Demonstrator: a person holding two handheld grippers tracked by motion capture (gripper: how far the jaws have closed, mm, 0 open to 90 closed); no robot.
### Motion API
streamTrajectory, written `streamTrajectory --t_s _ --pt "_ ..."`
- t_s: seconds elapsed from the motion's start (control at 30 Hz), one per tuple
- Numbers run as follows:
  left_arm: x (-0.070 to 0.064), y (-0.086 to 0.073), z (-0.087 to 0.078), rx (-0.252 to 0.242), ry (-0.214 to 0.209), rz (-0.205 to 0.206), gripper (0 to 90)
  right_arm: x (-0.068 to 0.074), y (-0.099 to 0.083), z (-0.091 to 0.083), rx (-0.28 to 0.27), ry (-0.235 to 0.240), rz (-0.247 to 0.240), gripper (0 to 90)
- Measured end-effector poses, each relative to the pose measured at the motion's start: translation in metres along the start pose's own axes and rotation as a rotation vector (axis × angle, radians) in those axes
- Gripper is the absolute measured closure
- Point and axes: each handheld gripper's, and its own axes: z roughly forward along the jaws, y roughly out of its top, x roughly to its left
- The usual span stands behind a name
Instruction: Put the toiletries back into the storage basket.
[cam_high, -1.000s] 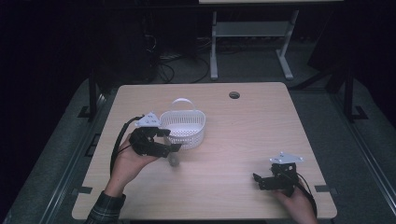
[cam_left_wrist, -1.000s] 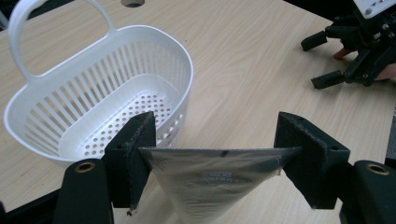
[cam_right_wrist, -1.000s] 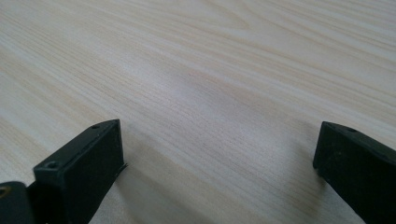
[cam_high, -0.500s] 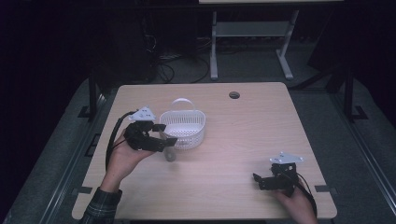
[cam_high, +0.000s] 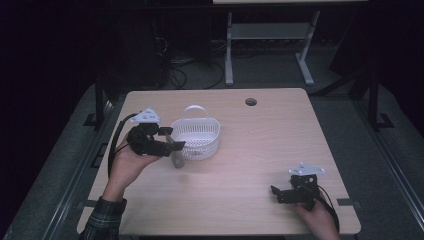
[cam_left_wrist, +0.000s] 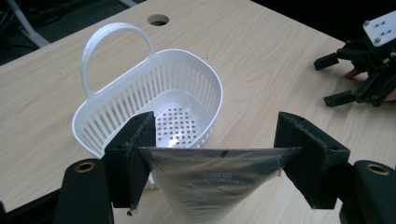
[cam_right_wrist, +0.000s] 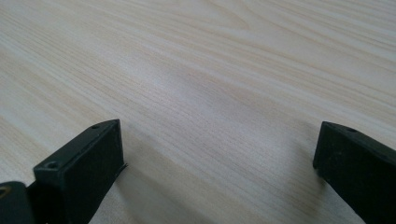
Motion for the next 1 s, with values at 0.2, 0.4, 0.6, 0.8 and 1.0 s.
streamTrajectory --t_s 0.2,0.4,0.6,0.8,1.0 --pt "0.002 0.005 -0.004 -0.007 0.006 -0.003 29.4 0.0 0.0 0.0 0.0 0.0 0.0 1.1" --pt "0.003 0.011 -0.008 -0.013 0.008 0.005 29.4 0.0 0.0 0.0 0.0 0.0 0.0 1.1" --pt "0.004 0.016 -0.01 -0.02 0.008 0.008 29.5 0.0 0.0 0.0 0.0 0.0 0.0 1.1" --pt "0.005 0.02 -0.011 -0.023 0.014 0.013 29.4 0.0 0.0 0.0 0.0 0.0 0.0 1.1" --pt "0.005 0.026 -0.015 -0.037 0.016 0.016 29.4 0.0 0.0 0.0 -0.001 -0.001 0.0 1.1"
